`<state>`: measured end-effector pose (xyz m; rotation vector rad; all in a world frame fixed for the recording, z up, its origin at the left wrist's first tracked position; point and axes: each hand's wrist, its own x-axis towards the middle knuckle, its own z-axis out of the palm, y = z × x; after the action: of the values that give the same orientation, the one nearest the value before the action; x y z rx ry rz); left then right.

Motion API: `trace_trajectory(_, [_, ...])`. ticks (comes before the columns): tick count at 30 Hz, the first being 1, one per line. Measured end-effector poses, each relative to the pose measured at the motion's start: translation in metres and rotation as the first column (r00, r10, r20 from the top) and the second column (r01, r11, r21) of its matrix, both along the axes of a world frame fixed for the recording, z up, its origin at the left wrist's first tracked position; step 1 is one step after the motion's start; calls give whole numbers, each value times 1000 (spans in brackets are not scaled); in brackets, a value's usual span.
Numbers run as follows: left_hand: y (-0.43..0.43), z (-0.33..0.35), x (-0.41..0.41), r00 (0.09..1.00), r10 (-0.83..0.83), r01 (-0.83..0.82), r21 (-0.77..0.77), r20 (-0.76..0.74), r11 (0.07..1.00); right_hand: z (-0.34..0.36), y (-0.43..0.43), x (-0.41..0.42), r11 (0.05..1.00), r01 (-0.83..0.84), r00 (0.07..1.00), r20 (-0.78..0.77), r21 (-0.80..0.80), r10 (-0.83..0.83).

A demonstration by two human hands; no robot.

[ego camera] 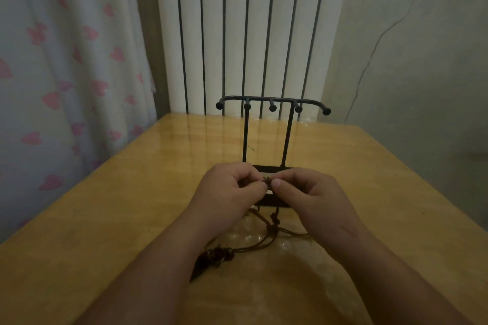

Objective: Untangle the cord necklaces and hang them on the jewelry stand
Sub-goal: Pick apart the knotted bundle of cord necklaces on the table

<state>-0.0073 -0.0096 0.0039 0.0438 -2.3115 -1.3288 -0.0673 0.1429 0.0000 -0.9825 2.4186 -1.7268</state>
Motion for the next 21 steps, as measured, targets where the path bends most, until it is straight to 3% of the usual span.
trace_trajectory(12, [1, 0, -2, 994, -75, 59, 197, 75, 979, 2, -5, 3, 999, 13, 997, 80, -38, -10])
trace_trajectory(18, [1, 1, -2, 997, -50, 41, 149, 59, 988, 0, 0, 0, 998, 21, 999, 49, -65, -18])
trace_trajectory(21, [0, 1, -2, 998, -37, 31, 119, 55, 992, 0, 0, 1, 999, 52, 996, -73, 14, -51])
